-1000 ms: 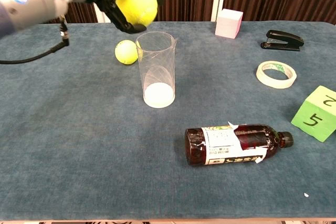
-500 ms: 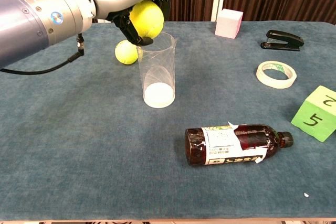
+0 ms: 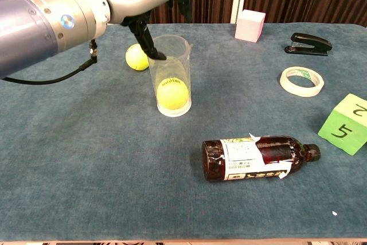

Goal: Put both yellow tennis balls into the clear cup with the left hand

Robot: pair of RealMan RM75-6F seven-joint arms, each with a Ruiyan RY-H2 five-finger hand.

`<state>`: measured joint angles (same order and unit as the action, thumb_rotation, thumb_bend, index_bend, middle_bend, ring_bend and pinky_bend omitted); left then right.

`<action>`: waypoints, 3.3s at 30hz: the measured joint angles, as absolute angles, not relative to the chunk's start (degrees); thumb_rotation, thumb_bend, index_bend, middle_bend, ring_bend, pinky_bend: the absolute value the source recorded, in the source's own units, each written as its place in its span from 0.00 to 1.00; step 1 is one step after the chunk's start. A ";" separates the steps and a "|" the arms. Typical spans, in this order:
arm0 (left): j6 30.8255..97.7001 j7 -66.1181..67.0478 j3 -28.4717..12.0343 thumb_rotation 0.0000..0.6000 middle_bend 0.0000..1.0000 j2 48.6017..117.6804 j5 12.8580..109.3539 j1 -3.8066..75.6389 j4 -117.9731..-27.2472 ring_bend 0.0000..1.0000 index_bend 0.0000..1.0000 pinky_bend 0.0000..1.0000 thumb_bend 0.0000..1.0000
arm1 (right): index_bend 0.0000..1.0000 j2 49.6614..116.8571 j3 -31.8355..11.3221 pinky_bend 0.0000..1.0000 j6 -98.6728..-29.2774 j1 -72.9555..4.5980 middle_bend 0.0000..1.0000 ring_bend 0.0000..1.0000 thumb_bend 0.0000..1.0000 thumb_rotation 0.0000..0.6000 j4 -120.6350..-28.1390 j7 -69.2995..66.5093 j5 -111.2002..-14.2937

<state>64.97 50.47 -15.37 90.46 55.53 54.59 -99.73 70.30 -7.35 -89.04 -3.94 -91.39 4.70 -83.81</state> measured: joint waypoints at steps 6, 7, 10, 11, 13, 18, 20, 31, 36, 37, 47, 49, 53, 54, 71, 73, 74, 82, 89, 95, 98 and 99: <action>68.43 47.42 -16.53 1.00 0.22 90.21 58.61 54.07 -99.87 0.19 0.30 0.40 0.06 | 0.09 70.31 -7.37 0.00 -89.12 -3.92 0.00 0.00 0.35 1.00 -91.29 4.64 -83.83; 69.31 47.37 -16.57 1.00 0.22 89.88 59.31 53.82 -99.72 0.19 0.30 0.40 0.06 | 0.09 70.33 -7.36 0.00 -89.10 -3.92 0.00 0.00 0.35 1.00 -91.29 4.66 -83.83; 71.12 47.65 -16.56 1.00 0.21 87.96 59.63 52.77 -98.74 0.19 0.29 0.40 0.06 | 0.09 70.43 -7.28 0.00 -88.96 -3.96 0.00 0.00 0.35 1.00 -91.28 4.84 -83.82; 71.09 47.58 -16.57 1.00 0.20 87.15 58.87 52.34 -98.20 0.19 0.28 0.39 0.06 | 0.09 70.49 -7.25 0.00 -88.92 -3.97 0.00 0.00 0.35 1.00 -91.28 4.98 -83.81; 70.55 46.95 -16.65 1.00 0.20 85.76 57.34 51.67 -96.82 0.19 0.27 0.39 0.06 | 0.09 70.68 -7.22 0.00 -88.87 -4.00 0.00 0.00 0.35 1.00 -91.27 5.42 -83.75; 67.36 41.97 -16.83 1.00 0.16 83.65 53.90 50.27 -90.55 0.17 0.24 0.35 0.06 | 0.09 71.20 -7.11 0.00 -88.41 -4.12 0.00 0.00 0.35 1.00 -91.03 6.53 -83.35; 65.23 39.98 -16.72 1.00 0.14 83.51 52.94 50.04 -87.73 0.13 0.23 0.31 0.05 | 0.09 71.39 -7.15 0.00 -88.22 -4.21 0.00 0.00 0.35 1.00 -90.82 6.86 -83.11; 57.63 33.01 -16.46 1.00 0.09 87.20 51.77 51.66 -74.58 0.07 0.19 0.24 0.03 | 0.09 72.23 -7.99 0.00 -87.33 -4.62 0.00 0.00 0.35 1.00 -89.21 7.60 -81.12; 52.24 31.83 -16.07 1.00 0.08 89.40 50.20 53.28 -69.35 0.07 0.19 0.24 0.03 | 0.09 72.45 -8.38 0.00 -87.43 -4.73 0.00 0.00 0.35 1.00 -88.91 8.05 -80.65; 51.41 31.62 -15.95 1.00 0.08 89.83 50.09 53.59 -68.30 0.07 0.19 0.24 0.03 | 0.09 72.48 -8.42 0.00 -87.53 -4.73 0.00 0.00 0.35 1.00 -88.90 8.14 -80.66; 44.78 26.39 -15.04 1.00 0.09 95.80 51.62 56.67 -56.48 0.07 0.19 0.24 0.03 | 0.09 73.60 -8.65 0.00 -86.99 -5.05 0.00 0.00 0.35 1.00 -87.94 10.02 -79.53; 43.89 25.54 -14.99 1.00 0.09 96.91 52.02 57.19 -54.23 0.07 0.19 0.24 0.03 | 0.09 73.89 -8.73 0.00 -86.87 -5.14 0.00 0.00 0.35 1.00 -87.65 10.50 -79.17; 41.44 23.80 -14.72 1.00 0.09 99.80 52.99 58.44 -48.74 0.07 0.20 0.24 0.05 | 0.09 74.40 -9.00 0.00 -86.70 -5.28 0.00 0.00 0.35 1.00 -87.01 11.25 -78.45; 40.94 23.40 -14.68 1.00 0.09 100.50 53.20 58.72 -47.55 0.07 0.20 0.24 0.07 | 0.09 74.54 -9.06 0.00 -86.67 -5.30 0.00 0.00 0.35 1.00 -86.80 11.47 -78.23; 35.27 15.21 -13.41 1.00 0.28 113.28 60.83 63.31 -27.53 0.25 0.31 0.43 0.20 | 0.09 75.11 -9.46 0.00 -86.92 -5.28 0.00 0.00 0.35 1.00 -86.12 12.54 -77.26; 35.24 14.56 -13.20 1.00 0.31 114.20 61.77 63.49 -26.29 0.28 0.33 0.46 0.22 | 0.09 75.04 -9.45 0.00 -86.89 -5.26 0.00 0.00 0.35 1.00 -86.20 12.42 -77.25; 35.31 14.27 -13.15 1.00 0.31 114.46 62.10 63.55 -25.94 0.28 0.33 0.47 0.23 | 0.09 75.01 -9.45 0.00 -86.91 -5.26 0.00 0.00 0.35 1.00 -86.21 12.37 -77.27; 35.96 14.31 -12.97 1.00 0.26 116.54 63.60 64.09 -22.76 0.23 0.33 0.43 0.24 | 0.09 74.81 -9.49 0.00 -87.14 -5.15 0.00 0.00 0.35 1.00 -86.45 12.25 -77.31; 35.89 14.44 -13.12 1.00 0.24 119.05 65.20 65.02 -19.22 0.21 0.33 0.43 0.24 | 0.09 74.70 -9.47 0.00 -87.23 -5.13 0.00 0.00 0.35 1.00 -86.60 12.46 -77.36; 36.15 14.50 -13.24 1.00 0.32 120.14 66.20 65.67 -16.87 0.31 0.34 0.55 0.26 | 0.09 74.70 -9.50 0.00 -87.20 -5.11 0.00 0.00 0.35 1.00 -86.61 12.64 -77.18; 36.31 15.64 -13.24 1.00 0.41 121.04 66.64 66.01 -14.94 0.41 0.39 0.66 0.32 | 0.09 74.69 -9.45 0.00 -87.22 -5.09 0.00 0.00 0.35 1.00 -86.73 12.79 -77.19; 36.45 15.91 -13.27 1.00 0.44 121.36 66.76 66.08 -14.40 0.43 0.40 0.69 0.33 | 0.09 74.67 -9.44 0.00 -87.24 -5.08 0.00 0.00 0.35 1.00 -86.79 12.80 -77.20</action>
